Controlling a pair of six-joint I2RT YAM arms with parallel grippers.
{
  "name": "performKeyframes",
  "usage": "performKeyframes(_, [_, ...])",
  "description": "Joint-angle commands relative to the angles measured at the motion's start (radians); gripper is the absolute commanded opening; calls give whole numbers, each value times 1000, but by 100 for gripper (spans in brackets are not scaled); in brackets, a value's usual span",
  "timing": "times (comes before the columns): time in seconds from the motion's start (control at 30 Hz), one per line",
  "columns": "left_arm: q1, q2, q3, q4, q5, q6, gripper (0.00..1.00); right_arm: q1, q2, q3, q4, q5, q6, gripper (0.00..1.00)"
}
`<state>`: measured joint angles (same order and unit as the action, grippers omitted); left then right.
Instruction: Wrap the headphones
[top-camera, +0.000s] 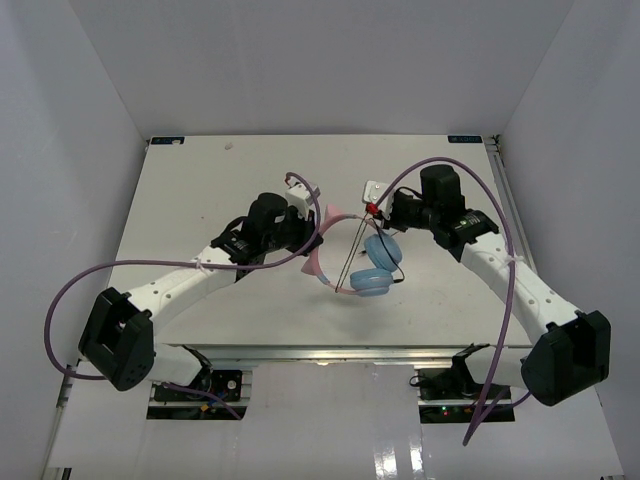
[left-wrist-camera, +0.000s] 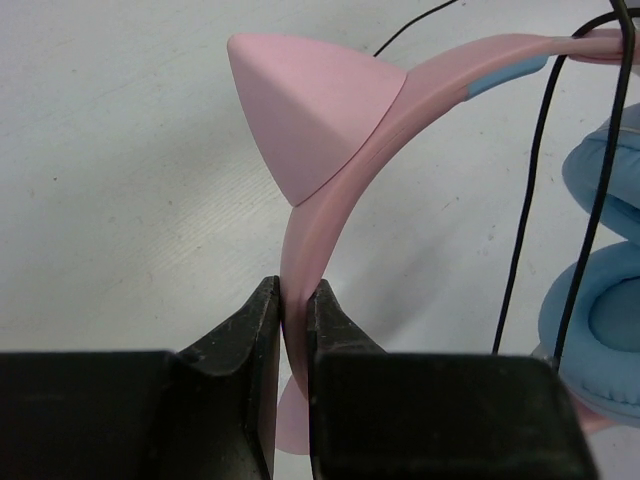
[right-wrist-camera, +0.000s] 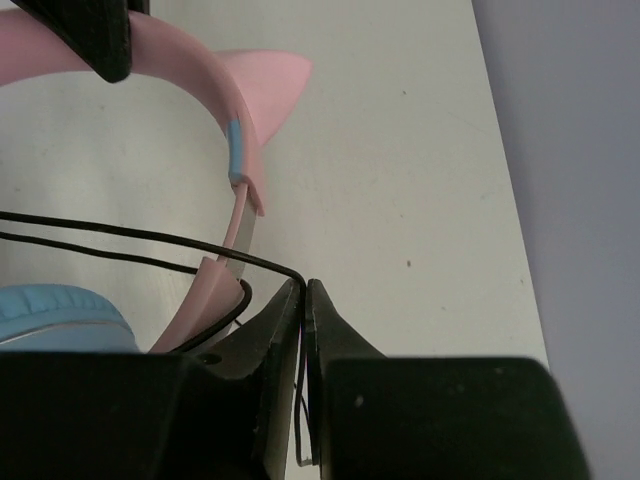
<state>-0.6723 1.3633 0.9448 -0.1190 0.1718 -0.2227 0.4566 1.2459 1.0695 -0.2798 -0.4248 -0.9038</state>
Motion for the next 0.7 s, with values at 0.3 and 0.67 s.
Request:
performKeyframes(0.3, [-4, -93, 165, -52, 148, -25, 0, -118, 61, -49, 96, -554, 163, 18])
performKeyframes(0.67, [-11, -78, 472, -239, 37, -134, 0, -116, 122, -279, 732, -776, 741, 65])
